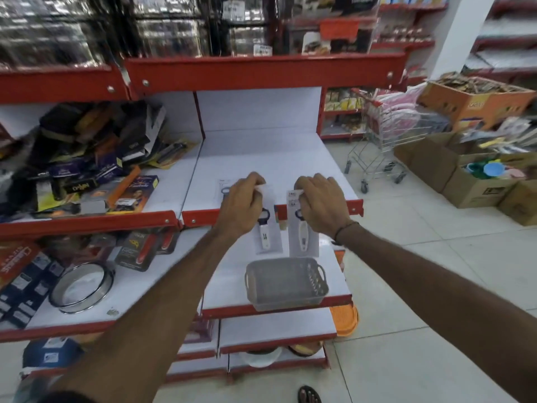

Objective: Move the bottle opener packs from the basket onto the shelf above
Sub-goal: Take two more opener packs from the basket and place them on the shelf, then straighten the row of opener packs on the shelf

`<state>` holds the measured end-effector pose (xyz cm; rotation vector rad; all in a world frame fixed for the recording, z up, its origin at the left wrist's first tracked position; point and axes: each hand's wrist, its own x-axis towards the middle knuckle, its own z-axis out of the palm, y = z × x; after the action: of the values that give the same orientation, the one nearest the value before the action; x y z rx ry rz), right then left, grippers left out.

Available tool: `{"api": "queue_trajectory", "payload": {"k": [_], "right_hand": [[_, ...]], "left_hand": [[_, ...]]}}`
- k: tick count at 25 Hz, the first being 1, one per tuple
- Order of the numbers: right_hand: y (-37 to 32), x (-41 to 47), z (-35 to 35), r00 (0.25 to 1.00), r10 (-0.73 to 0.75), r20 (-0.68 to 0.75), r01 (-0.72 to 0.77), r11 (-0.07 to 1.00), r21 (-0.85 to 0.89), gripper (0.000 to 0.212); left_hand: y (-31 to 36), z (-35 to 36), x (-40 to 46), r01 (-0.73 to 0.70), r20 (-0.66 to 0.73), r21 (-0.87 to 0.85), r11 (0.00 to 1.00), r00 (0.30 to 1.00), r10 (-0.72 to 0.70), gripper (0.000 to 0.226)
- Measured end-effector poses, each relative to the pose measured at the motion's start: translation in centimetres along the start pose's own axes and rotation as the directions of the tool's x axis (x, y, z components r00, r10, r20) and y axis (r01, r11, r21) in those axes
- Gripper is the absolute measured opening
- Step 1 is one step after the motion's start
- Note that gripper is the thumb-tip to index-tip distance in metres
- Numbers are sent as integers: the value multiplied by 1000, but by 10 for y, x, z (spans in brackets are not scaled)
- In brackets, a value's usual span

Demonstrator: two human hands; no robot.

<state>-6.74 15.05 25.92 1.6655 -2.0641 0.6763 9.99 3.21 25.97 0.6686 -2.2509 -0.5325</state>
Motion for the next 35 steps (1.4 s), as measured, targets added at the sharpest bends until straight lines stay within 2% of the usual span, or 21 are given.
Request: {"api": "queue_trajectory", "payload": {"k": [4, 7, 9, 14, 16, 19, 21, 24, 26, 29, 30, 32, 35], "right_hand": [[20, 66, -24, 991, 100, -93, -97, 995, 32, 14], [35, 107, -27, 980, 162, -113, -160, 987, 29, 20], [51, 126, -18, 976, 196, -98, -195, 981, 11, 23], [94, 155, 36, 970, 242, 20, -242, 970, -23, 26], [100, 153, 59, 966, 234, 108, -232, 972, -36, 26], [106, 149, 84, 939, 223, 260, -242, 969, 42, 25], [110, 150, 88, 937, 203, 285, -227, 972, 52, 25], [116, 155, 91, 942, 143, 302, -135, 990, -48, 31], [121, 155, 96, 924, 143, 356, -105, 987, -125, 35], [117, 155, 97, 916, 174, 361, -155, 985, -79, 30], [116, 158, 95, 908, 187, 376, -195, 981, -17, 27], [92, 162, 92, 860, 144, 490, -208, 975, 79, 37], [56, 167, 95, 710, 69, 701, -234, 962, 142, 69]], "left_hand": [[19, -18, 80, -42, -90, 89, 995, 995, 50, 22], [25, -12, 125, 19, -58, 190, 982, 998, -8, 28], [20, 3, 146, 45, -23, 179, 983, 999, -42, 28], [-13, 49, 178, 108, 50, 214, 971, 991, -122, 29], [-29, 68, 176, 149, 121, 232, 961, 976, -181, 26], [-47, 91, 168, 208, 213, 287, 935, 938, -274, 22], [-52, 96, 167, 221, 205, 315, 923, 933, -294, 22], [-57, 99, 167, 193, 246, 342, 920, 926, -286, 25], [-64, 99, 163, 177, 307, 348, 921, 906, -290, 35], [-83, 75, 161, 210, 366, 322, 923, 872, -326, 43], [-90, 66, 163, 225, 369, 318, 921, 865, -339, 42], [-103, 32, 154, 254, 371, 379, 890, 840, -397, 44], [-108, 2, 143, 261, 451, 466, 845, 752, -481, 56]]}}
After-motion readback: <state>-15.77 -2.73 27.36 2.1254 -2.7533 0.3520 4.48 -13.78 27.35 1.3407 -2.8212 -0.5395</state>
